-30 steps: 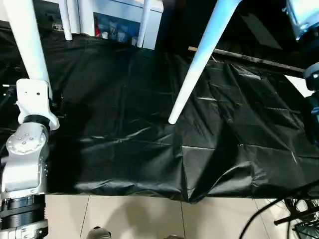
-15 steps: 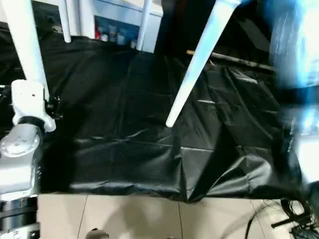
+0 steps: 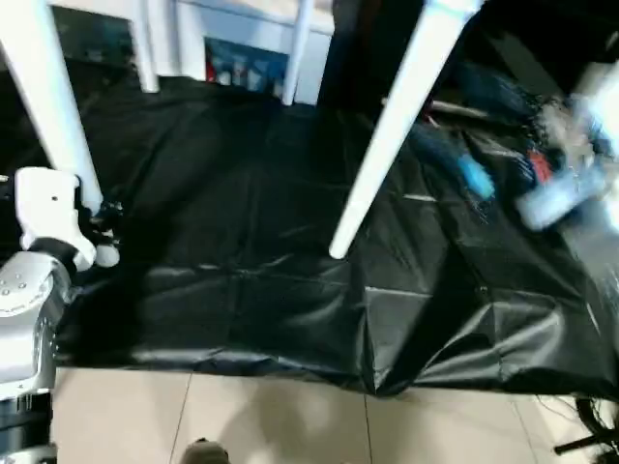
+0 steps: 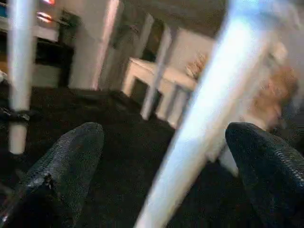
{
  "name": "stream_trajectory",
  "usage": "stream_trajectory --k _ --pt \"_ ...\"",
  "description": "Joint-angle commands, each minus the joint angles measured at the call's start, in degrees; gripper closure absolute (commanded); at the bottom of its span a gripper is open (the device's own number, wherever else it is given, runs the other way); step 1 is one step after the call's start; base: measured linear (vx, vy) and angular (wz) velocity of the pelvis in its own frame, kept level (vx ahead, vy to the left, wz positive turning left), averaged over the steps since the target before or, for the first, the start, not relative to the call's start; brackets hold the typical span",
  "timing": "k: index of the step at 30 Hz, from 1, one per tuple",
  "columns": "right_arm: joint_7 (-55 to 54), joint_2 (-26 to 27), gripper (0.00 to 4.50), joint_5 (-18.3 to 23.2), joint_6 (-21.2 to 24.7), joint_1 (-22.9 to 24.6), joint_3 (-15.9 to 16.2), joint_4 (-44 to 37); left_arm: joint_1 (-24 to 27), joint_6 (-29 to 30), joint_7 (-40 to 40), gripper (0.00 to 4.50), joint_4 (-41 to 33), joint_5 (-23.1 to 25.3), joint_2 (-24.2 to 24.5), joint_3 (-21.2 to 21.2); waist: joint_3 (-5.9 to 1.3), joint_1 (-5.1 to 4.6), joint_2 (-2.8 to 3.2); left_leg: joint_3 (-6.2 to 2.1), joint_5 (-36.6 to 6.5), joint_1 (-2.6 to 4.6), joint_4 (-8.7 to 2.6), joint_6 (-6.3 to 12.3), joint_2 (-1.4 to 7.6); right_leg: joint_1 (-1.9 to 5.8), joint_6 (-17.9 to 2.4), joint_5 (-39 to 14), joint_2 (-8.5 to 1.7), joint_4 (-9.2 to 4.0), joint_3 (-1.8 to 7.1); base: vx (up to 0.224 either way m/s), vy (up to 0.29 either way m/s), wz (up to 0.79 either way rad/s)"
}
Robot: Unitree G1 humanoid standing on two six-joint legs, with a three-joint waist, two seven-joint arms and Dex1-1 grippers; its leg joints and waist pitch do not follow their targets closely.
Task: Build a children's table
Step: Flip table
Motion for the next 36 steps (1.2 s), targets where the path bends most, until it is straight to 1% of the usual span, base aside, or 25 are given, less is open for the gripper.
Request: stream_trajectory --k 1,2,3,4,5,6,8,9,10,11,12,14,15,17,18,19,20,21,22,24,25,29,32,35,36 --pt "-2.13 -0.06 0.00 -1.45 0.86 0.09 -2.48 0.01 -0.80 -0.68 -2.25 2.96 0.18 -0.05 0.04 -2.88 -3.83 -0.11 2.66 -1.15 -20.85 2.24 -5.10 -4.90 1.88 0.82 -7.16 -15.84 -4.66 -5.53 2.91 0.000 0.000 0.00" --pt "-2.74 1.22 0.00 -2.90 -0.15 0.65 -1.56 2.58 -0.56 -1.07 -3.18 2.96 0.42 0.21 0.14 -3.78 -3.90 -0.26 2.70 -1.14 -21.14 2.17 -5.03 -4.97 1.84 0.77 -7.15 -16.13 -4.68 -5.64 2.90 0.000 0.000 0.00" --pt "-3.07 2.25 0.00 -4.01 -0.95 0.76 -0.64 4.78 -0.48 -1.43 -3.91 2.96 0.70 0.43 0.27 -4.45 -3.80 -0.19 3.08 -1.22 -21.91 2.23 -5.12 -5.01 1.79 0.71 -7.16 -17.34 -4.71 -5.71 2.89 0.000 0.000 0.00" --pt "-3.38 3.63 0.00 -4.69 -2.19 0.00 0.51 7.69 -0.53 -1.75 -4.42 2.96 0.97 0.37 0.26 -4.76 -3.82 -0.33 3.15 -1.16 -22.72 2.36 -5.01 -5.11 1.80 0.40 -7.33 -18.12 -4.84 -5.93 2.94 0.000 0.000 0.00" --pt "-3.52 5.01 0.00 -4.72 -3.18 -1.28 1.73 10.76 -0.72 -1.99 -4.99 2.96 1.35 0.17 0.33 -4.96 -3.88 -0.38 3.11 -1.21 -22.86 2.32 -4.99 -5.16 1.74 0.47 -7.47 -18.45 -4.89 -5.96 2.85 0.000 0.000 0.00" --pt "-3.45 6.16 0.00 -4.61 -3.87 -3.01 2.49 13.76 -0.88 -2.21 -5.50 2.96 1.73 0.21 0.58 -5.21 -3.94 -0.47 3.45 -1.35 -23.40 2.22 -5.08 -5.33 1.73 0.58 -7.77 -18.53 -4.87 -5.88 2.78 0.000 0.000 0.00" --pt "-4.42 7.19 0.00 -6.89 -5.96 -5.63 3.68 18.66 -0.94 -2.53 -5.78 2.96 2.10 0.39 0.76 -5.51 -3.97 -0.71 3.42 -1.48 -23.99 2.08 -5.16 -5.85 1.78 0.68 -7.96 -18.71 -4.78 -5.71 2.61 0.000 0.000 0.00" --pt "-4.37 8.09 0.00 -8.21 -7.15 -7.82 4.80 22.64 -0.78 -2.53 -5.97 2.96 2.18 0.48 0.90 -5.73 -4.07 -0.51 3.07 -1.28 -23.30 2.32 -5.04 -5.64 1.81 0.58 -8.11 -17.98 -4.75 -5.68 2.72 0.000 0.000 0.00" --pt "-5.28 8.85 0.00 -9.11 -7.83 -9.44 5.14 25.56 -0.58 -2.47 -6.09 2.96 2.01 0.45 0.98 -5.80 -3.91 -0.54 3.45 -1.17 -23.02 2.35 -4.97 -5.42 1.74 0.45 -8.62 -17.76 -4.75 -5.65 2.86 0.000 0.000 0.00" --pt "-5.54 9.07 0.00 -9.36 -8.02 -9.89 5.23 26.37 -0.52 -2.46 -6.12 2.96 1.96 0.45 1.00 -5.82 -3.97 -0.58 3.48 -1.14 -22.61 2.24 -4.97 -5.46 1.75 0.51 -8.80 -17.63 -4.85 -5.55 2.87 0.000 0.000 0.00" --pt "-5.54 9.74 0.00 -10.37 -8.40 -11.82 6.09 29.77 -0.28 -2.23 -6.25 2.96 1.71 0.36 1.09 -5.83 -4.11 -0.39 3.24 -1.11 -21.54 2.23 -4.99 -5.47 1.83 0.69 -8.83 -16.61 -4.79 -5.47 2.79 0.000 0.000 0.00" --pt "-5.93 11.56 0.00 -12.57 -10.25 -15.62 6.92 37.02 0.58 -1.89 -6.54 2.96 0.83 0.11 1.37 -5.81 -4.18 -0.67 3.42 -1.14 -20.87 1.91 -5.06 -5.70 1.74 0.84 -9.58 -15.59 -4.78 -5.01 2.70 0.000 0.000 0.00" --pt "-5.68 12.34 0.00 -12.79 -10.59 -17.07 6.91 39.77 0.94 -1.58 -6.60 2.96 0.46 0.06 1.54 -5.72 -4.21 -0.46 3.08 -1.00 -20.44 2.18 -5.03 -5.68 1.87 0.73 -9.49 -14.59 -4.69 -5.12 2.71 0.000 0.000 0.00" --pt "-6.19 13.34 0.00 -13.49 -12.10 -19.36 6.75 44.44 1.55 -1.43 -6.69 2.96 -0.04 0.00 1.78 -5.63 -4.30 -0.49 3.45 -0.94 -19.25 2.09 -5.05 -5.60 1.86 0.81 -10.03 -12.00 -4.64 -4.71 2.78 0.000 0.000 0.00" --pt "-5.58 14.46 0.00 -13.99 -14.02 -22.41 7.16 50.45 2.31 -1.19 -6.77 2.96 -0.77 -0.21 2.09 -5.45 -4.51 -0.56 2.96 -0.98 -18.14 1.78 -4.97 -5.50 1.84 1.10 -10.64 -10.97 -4.79 -4.23 2.68 0.000 0.000 0.00" --pt "-5.87 15.56 0.00 -14.19 -14.96 -25.05 7.23 55.07 3.04 -0.75 -6.87 2.96 -1.74 -0.42 2.36 -5.31 -4.50 -0.61 2.57 -0.80 -17.51 1.77 -4.90 -5.38 1.87 1.01 -10.97 -10.57 -4.81 -4.18 2.64 0.000 0.000 0.00" --pt "-5.20 16.24 0.00 -13.77 -15.23 -26.40 7.03 57.28 3.32 -0.46 -6.93 2.96 -2.29 -0.53 2.43 -5.20 -4.47 -0.73 2.43 -0.77 -16.88 1.64 -4.93 -5.18 1.77 1.13 -11.06 -10.24 -4.69 -4.17 2.66 0.000 0.000 0.00" --pt "-5.14 16.90 0.29 -13.46 -15.48 -27.46 6.70 58.91 3.54 -0.25 -6.90 2.96 -2.70 -0.58 2.44 -5.09 -4.50 -0.54 2.85 -0.65 -15.97 1.78 -4.89 -4.94 1.81 1.10 -11.07 -8.88 -4.63 -4.17 2.73 0.000 0.000 0.00" --pt "-5.02 17.28 0.36 -13.25 -15.71 -28.18 6.30 60.19 3.68 -0.22 -6.89 2.96 -2.86 -0.63 2.49 -5.08 -4.49 -0.55 2.49 -0.58 -14.52 1.65 -4.86 -4.52 1.85 1.24 -11.19 -6.75 -4.54 -3.89 2.78 0.000 0.000 0.00" --pt "-4.01 18.46 0.40 -12.56 -16.50 -30.13 5.12 64.10 4.31 -0.28 -6.66 2.96 -3.36 -0.72 2.52 -5.04 -4.61 -0.46 2.83 -0.51 -13.51 1.82 -4.85 -4.32 1.87 1.21 -11.42 -5.03 -4.50 -3.70 2.70 0.000 0.000 0.00" --pt "-3.18 18.72 0.57 -12.34 -16.60 -30.43 4.98 64.96 4.59 -0.34 -6.54 2.96 -3.56 -0.69 2.46 -5.06 -4.64 -0.43 2.54 -0.45 -12.92 1.76 -4.79 -4.13 1.90 1.34 -11.64 -3.81 -4.49 -3.54 2.73 0.000 0.000 0.00" --pt "-0.25 19.32 0.89 -12.09 -17.20 -30.87 4.91 66.65 4.94 0.02 -6.32 2.96 -4.34 -0.98 2.14 -5.04 -4.47 -0.35 2.54 -0.40 -13.68 1.74 -4.93 -4.01 1.89 1.43 -11.38 -5.14 -4.56 -3.73 2.77 0.000 0.000 0.00" --pt "2.66 19.68 1.22 -11.64 -18.42 -31.76 4.42 69.92 4.42 0.49 -6.22 2.96 -4.50 -1.95 1.82 -5.41 -4.30 -0.32 2.67 -0.50 -17.34 1.96 -5.06 -4.57 1.97 1.12 -10.97 -10.38 -4.79 -4.29 2.82 0.000 0.000 0.00" --pt "3.63 19.73 1.31 -11.96 -19.81 -32.19 4.35 71.95 4.18 0.73 -6.28 2.96 -4.62 -2.12 1.62 -5.82 -4.41 -0.32 2.86 -0.60 -17.47 2.00 -5.09 -4.86 2.04 1.09 -11.14 -10.09 -4.76 -4.15 2.79 0.000 0.000 0.00" --pt "4.06 19.74 1.46 -12.13 -20.51 -32.51 4.03 73.01 4.11 0.77 -6.32 2.96 -4.61 -2.13 1.55 -6.03 -4.41 -0.38 2.99 -0.61 -17.84 1.99 -5.11 -4.96 2.04 1.06 -11.29 -10.09 -4.75 -4.19 2.77 0.000 0.000 0.00"
